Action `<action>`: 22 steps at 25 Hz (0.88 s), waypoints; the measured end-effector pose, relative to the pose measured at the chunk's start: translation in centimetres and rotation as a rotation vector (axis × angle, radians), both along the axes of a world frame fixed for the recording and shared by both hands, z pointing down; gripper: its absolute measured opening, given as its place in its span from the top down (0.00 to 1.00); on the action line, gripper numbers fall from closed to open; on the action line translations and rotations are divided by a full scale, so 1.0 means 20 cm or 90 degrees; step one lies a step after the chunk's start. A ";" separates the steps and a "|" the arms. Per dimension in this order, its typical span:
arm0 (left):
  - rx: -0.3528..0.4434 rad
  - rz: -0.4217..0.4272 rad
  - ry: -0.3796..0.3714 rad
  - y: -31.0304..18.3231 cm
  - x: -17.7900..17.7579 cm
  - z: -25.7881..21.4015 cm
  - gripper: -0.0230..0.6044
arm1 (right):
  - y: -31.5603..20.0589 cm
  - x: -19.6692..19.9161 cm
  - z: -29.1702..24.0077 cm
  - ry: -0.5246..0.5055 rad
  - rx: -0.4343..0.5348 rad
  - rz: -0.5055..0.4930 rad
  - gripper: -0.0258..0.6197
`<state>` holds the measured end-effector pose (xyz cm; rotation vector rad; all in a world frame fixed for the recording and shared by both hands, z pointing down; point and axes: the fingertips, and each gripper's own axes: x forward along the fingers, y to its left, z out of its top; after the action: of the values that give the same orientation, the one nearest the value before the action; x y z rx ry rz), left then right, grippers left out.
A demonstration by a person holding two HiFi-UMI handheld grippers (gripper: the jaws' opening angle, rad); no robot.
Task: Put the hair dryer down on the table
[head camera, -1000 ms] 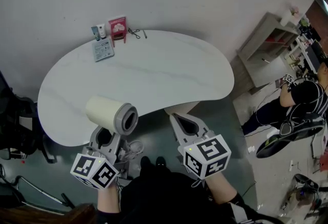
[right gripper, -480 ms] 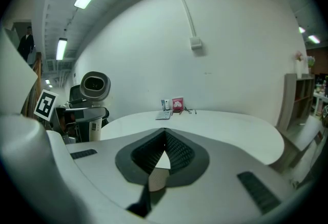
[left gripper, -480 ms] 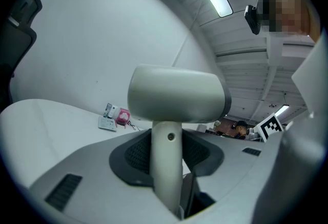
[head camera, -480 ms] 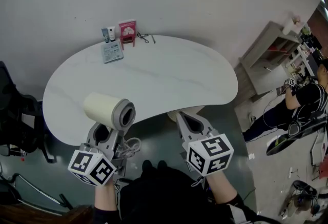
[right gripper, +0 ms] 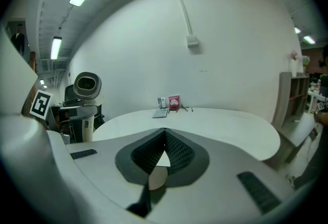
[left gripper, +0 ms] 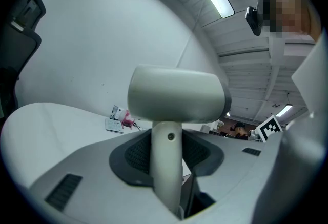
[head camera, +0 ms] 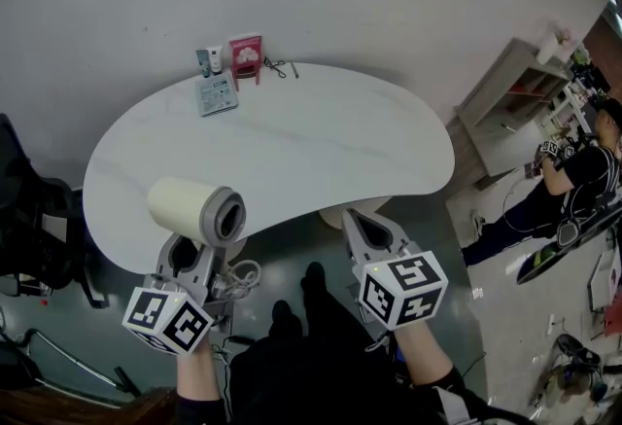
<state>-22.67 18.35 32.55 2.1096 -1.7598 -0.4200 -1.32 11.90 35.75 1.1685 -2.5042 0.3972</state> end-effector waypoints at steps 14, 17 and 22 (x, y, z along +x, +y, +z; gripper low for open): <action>-0.001 -0.033 -0.010 -0.16 -0.09 -0.02 0.71 | -0.18 0.05 0.02 -0.001 -0.007 0.019 0.96; -0.005 -0.034 -0.019 -0.23 -0.09 -0.01 0.71 | -0.24 0.06 0.04 -0.001 -0.016 0.023 0.96; -0.015 -0.043 -0.028 -0.34 -0.12 0.00 0.71 | -0.36 0.08 0.06 0.000 -0.026 0.026 0.96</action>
<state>-24.99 11.65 32.53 2.0623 -1.8559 -0.3726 0.27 4.70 36.97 1.2045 -2.4644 0.4575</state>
